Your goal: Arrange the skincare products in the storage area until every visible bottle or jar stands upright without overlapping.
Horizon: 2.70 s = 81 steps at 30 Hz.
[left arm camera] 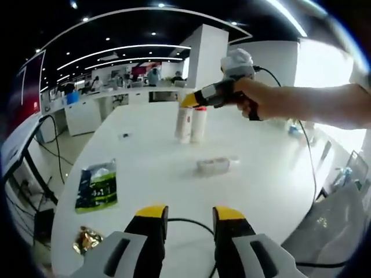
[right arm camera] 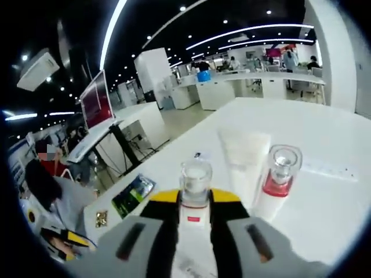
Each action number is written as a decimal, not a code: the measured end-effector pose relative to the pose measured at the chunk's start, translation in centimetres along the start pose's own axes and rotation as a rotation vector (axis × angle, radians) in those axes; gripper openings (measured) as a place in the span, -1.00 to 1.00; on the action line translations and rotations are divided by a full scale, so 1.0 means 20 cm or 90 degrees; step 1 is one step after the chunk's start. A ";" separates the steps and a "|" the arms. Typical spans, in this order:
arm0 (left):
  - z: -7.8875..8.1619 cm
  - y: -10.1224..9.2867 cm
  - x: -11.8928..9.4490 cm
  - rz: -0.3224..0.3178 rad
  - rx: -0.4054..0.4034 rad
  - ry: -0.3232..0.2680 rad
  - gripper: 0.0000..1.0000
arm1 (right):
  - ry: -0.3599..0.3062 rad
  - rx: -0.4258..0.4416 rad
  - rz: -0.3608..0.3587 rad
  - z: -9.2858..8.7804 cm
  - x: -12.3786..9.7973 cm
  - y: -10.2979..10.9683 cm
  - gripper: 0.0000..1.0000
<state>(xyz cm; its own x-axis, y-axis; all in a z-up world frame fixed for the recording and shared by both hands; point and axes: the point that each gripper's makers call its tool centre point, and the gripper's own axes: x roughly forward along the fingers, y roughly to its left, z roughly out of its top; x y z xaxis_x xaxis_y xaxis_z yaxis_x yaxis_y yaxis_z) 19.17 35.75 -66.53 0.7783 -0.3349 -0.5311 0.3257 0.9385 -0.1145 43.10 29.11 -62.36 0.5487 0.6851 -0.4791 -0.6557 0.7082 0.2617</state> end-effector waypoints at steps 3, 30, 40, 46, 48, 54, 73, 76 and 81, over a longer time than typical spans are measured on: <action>-0.01 0.00 0.00 -0.001 0.000 0.003 -0.38 | 0.001 0.004 -0.005 -0.01 0.01 -0.01 -0.62; -0.01 0.04 0.00 0.013 -0.030 -0.004 -0.37 | -0.001 -0.044 -0.127 -0.12 0.09 -0.19 -0.62; -0.02 0.05 0.00 0.013 -0.030 0.001 -0.38 | -0.012 -0.068 -0.171 -0.19 0.10 -0.19 -0.62; -0.02 0.05 0.00 0.016 -0.033 0.002 -0.38 | -0.021 -0.095 -0.199 -0.17 0.10 -0.20 -0.62; -0.02 0.05 0.00 0.016 -0.032 0.002 -0.38 | -0.025 -0.097 -0.205 -0.18 0.10 -0.19 -0.62; -0.03 0.06 0.00 0.017 -0.032 0.004 -0.40 | -0.024 -0.115 -0.216 -0.18 0.10 -0.19 -0.61; -0.04 0.06 -0.01 0.017 -0.025 0.005 -0.43 | 0.007 -0.115 -0.223 -0.24 0.13 -0.22 -0.50; -0.04 0.06 -0.01 0.017 -0.026 0.006 -0.43 | 0.014 -0.108 -0.216 -0.26 0.14 -0.21 -0.45; -0.04 0.06 -0.01 0.016 -0.024 0.009 -0.44 | 0.045 -0.094 -0.209 -0.33 0.15 -0.24 -0.45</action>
<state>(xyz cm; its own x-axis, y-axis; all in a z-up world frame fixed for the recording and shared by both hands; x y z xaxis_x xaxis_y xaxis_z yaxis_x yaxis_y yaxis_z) 19.02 36.99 -67.33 0.7782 -0.3095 -0.5465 0.2853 0.9494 -0.1314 44.41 26.67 -70.65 0.7085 0.4076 -0.5761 -0.5212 0.8526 -0.0377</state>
